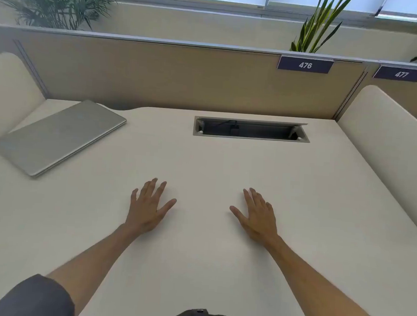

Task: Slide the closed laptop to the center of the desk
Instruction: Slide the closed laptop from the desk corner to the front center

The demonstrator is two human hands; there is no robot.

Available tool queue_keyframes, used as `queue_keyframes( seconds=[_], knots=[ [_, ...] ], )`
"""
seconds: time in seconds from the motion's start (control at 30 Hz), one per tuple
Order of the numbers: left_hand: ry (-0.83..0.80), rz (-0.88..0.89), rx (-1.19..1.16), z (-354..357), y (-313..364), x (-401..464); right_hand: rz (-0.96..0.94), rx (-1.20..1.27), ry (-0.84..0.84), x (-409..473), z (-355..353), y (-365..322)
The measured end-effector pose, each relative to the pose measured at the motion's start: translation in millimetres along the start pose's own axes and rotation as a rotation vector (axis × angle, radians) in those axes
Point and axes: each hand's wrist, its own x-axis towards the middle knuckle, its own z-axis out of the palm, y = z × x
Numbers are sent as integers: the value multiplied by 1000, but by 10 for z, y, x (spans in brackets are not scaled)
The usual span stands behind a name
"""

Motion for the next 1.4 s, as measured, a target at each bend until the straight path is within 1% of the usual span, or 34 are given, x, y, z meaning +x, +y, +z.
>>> queue_keyframes(
  seconds=[0.13, 0.33, 0.63, 0.83, 1.03, 1.2, 1.4],
  knots=[
    [-33, -13, 43, 42, -30, -37, -19, -33, -11, -54, 37, 23],
    [-38, 0, 28, 57, -60, -53, -10, -24, -22, -26, 55, 19],
    [56, -21, -52, -109, -67, 6, -17, 82, 14, 208, -156, -198],
    [182, -90, -206, -237, -155, 27, -21, 194, -36, 417, -279, -410],
    [187, -129, -255, -269, -301, 0, -18, 259, -87, 586, -261, -583],
    [239, -199, -322, -324, -402, -6, -7, 358, -102, 716, -195, -765],
    [307, -339, -378, -444, -584, 40, -33, 392, -110, 907, -139, -977]
  ],
)
